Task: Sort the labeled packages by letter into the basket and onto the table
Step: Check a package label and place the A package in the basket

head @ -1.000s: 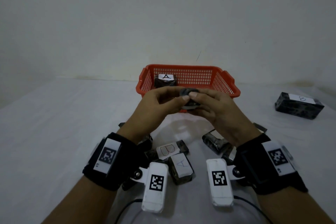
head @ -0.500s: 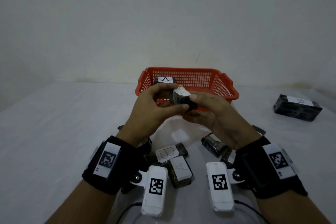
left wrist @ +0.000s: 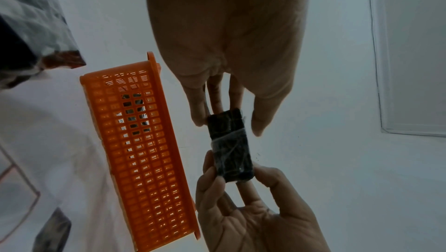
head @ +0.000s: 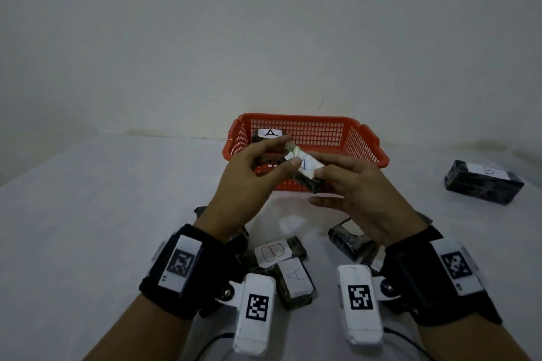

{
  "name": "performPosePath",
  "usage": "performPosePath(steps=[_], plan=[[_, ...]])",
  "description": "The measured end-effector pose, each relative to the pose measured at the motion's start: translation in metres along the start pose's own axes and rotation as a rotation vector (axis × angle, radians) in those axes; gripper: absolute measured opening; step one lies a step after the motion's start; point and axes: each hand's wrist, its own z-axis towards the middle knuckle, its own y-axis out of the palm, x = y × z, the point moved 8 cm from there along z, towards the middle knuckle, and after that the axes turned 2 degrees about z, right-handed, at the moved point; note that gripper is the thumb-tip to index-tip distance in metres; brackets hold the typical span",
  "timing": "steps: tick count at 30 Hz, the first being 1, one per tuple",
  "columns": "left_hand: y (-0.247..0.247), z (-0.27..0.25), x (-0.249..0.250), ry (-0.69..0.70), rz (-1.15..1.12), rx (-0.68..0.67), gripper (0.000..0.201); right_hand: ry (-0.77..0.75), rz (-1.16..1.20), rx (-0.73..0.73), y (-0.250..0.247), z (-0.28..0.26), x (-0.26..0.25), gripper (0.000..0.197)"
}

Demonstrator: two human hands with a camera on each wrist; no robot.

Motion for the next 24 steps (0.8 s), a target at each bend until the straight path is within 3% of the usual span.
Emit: performPosePath(steps=[3, 8, 13, 17, 19, 22, 24], plan=[[-0.001, 0.001, -0.003, -0.010, -0.011, 0.013, 0.036, -0.001, 0.007, -0.015, 0.003, 0.002, 0.000, 0.028], [-0.012, 0.004, -0.010, -0.059, 0.004, 0.081, 0.032, 0.004, 0.055, 0.107, 0.002, 0.010, 0.001, 0.018], [-0.024, 0.011, -0.006, -0.141, 0.010, 0.060, 0.022, 0.000, -0.081, 0.121, 0.007, 0.027, -0.007, 0.016], [-0.065, 0.041, -0.010, -0.213, 0.126, 0.223, 0.026, -0.007, -0.162, 0.155, 0.006, 0.058, -0.018, 0.009], [-0.083, 0.063, -0.020, -0.265, 0.288, 0.273, 0.028, 0.021, -0.209, 0.167, 0.008, 0.078, -0.017, 0.010], [-0.092, 0.093, -0.043, -0.433, 0.507, 0.189, 0.042, 0.113, -0.270, 0.169, 0.015, 0.109, -0.005, 0.013], [-0.090, 0.108, -0.065, -0.579, 0.507, 0.077, 0.053, 0.177, -0.314, 0.173, 0.021, 0.130, 0.003, 0.015]])
